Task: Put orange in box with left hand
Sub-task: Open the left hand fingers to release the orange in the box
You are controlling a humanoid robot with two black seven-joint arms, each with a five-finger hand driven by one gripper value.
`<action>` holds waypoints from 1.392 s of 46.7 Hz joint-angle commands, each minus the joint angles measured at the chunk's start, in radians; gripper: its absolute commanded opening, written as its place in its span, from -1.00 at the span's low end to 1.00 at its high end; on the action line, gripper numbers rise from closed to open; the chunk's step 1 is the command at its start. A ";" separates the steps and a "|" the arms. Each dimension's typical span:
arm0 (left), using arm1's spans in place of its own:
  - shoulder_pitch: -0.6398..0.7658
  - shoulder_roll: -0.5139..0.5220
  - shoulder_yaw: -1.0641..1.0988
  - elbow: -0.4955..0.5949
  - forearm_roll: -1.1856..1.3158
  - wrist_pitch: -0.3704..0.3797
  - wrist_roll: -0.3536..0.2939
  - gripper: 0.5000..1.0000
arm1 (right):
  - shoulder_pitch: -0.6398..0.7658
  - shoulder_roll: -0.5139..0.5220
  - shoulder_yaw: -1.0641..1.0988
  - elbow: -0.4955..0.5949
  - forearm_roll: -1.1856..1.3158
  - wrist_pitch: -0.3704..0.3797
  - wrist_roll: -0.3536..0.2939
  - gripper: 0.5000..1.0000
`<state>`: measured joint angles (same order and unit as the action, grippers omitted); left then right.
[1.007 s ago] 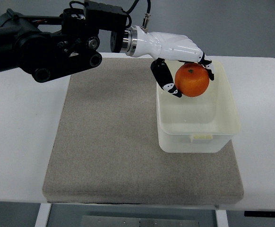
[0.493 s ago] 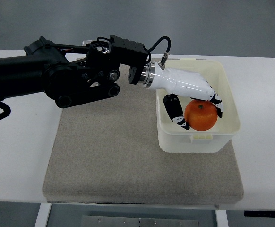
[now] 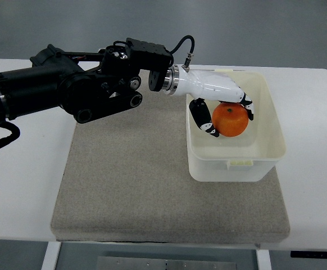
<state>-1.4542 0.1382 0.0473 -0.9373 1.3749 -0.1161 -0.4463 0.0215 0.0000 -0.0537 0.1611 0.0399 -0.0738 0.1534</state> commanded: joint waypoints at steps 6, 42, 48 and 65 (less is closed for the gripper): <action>0.012 0.000 0.000 0.011 -0.002 0.001 0.000 -1.00 | 0.000 0.000 0.000 0.000 0.000 0.000 0.000 0.70; 0.043 0.001 0.000 0.009 -0.016 0.027 -0.012 0.52 | 0.000 0.000 0.000 0.000 0.000 0.000 0.000 0.70; 0.041 0.001 0.000 0.008 -0.019 0.027 -0.012 0.56 | 0.000 0.000 0.000 0.000 0.000 0.000 0.000 0.70; 0.022 0.027 -0.136 0.061 -0.023 0.027 -0.011 0.69 | 0.000 0.000 0.000 0.000 0.000 0.000 0.000 0.70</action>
<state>-1.4313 0.1564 -0.0723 -0.9130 1.3537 -0.0886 -0.4576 0.0214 0.0000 -0.0537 0.1611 0.0399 -0.0738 0.1534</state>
